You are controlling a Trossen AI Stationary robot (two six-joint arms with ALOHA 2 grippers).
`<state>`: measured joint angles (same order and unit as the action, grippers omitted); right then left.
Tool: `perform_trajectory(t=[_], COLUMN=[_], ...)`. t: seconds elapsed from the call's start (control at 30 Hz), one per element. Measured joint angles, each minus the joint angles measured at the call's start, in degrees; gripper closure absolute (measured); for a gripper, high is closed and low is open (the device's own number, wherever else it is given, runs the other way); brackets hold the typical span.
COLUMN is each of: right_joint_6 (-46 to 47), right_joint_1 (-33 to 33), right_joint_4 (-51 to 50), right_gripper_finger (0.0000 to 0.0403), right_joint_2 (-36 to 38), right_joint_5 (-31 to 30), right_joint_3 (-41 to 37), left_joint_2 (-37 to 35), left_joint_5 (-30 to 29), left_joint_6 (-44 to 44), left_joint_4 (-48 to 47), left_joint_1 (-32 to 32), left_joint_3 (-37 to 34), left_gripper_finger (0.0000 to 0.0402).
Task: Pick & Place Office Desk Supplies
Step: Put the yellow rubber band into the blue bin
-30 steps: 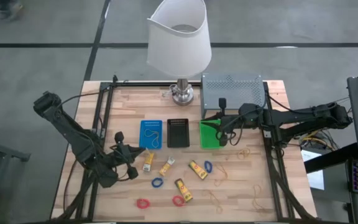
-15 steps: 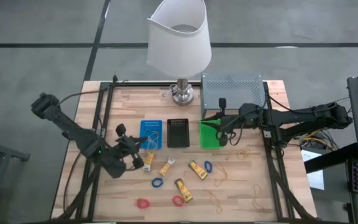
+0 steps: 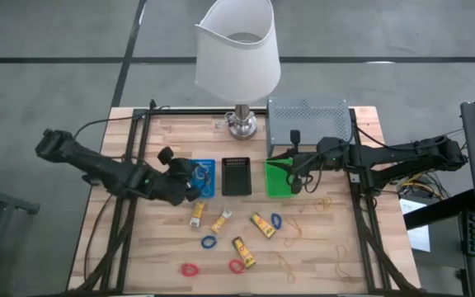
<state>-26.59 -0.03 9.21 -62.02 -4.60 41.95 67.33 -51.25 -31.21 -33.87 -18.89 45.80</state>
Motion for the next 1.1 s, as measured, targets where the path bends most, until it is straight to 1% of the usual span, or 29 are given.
perform_trajectory(t=[0.23,0.43,0.67,0.8,0.87,1.03,1.1], right_joint_6=[0.0,0.0,0.0,0.0,0.0,0.0,0.0], right_joint_1=[0.0,0.0,0.0,0.0,0.0,0.0,0.0], right_joint_4=[0.0,0.0,0.0,0.0,0.0,0.0,0.0], right_gripper_finger=[0.0369,0.0369,0.0369,0.0369,0.0369,0.0369,0.0369], right_joint_2=[0.0,0.0,0.0,0.0,0.0,0.0,0.0], right_joint_5=[0.0,0.0,0.0,0.0,0.0,0.0,0.0], right_joint_3=[0.0,0.0,0.0,0.0,0.0,0.0,0.0], left_joint_2=[0.0,0.0,0.0,1.4,2.6,6.6,8.6], left_joint_5=[8.4,15.2,25.9,32.8,34.6,36.4,38.2], left_joint_6=[-0.7,-1.2,-0.1,3.2,4.2,4.3,4.3], left_joint_4=[0.0,1.3,1.7,3.3,3.7,4.1,4.1], left_joint_1=[3.1,6.4,11.3,13.2,13.8,15.1,15.9], left_joint_3=[-4.0,-5.8,-6.9,-6.9,-6.9,-6.9,-6.9], left_gripper_finger=[0.0399,0.0399,0.0399,0.0399,0.0399,0.0399,0.0399])
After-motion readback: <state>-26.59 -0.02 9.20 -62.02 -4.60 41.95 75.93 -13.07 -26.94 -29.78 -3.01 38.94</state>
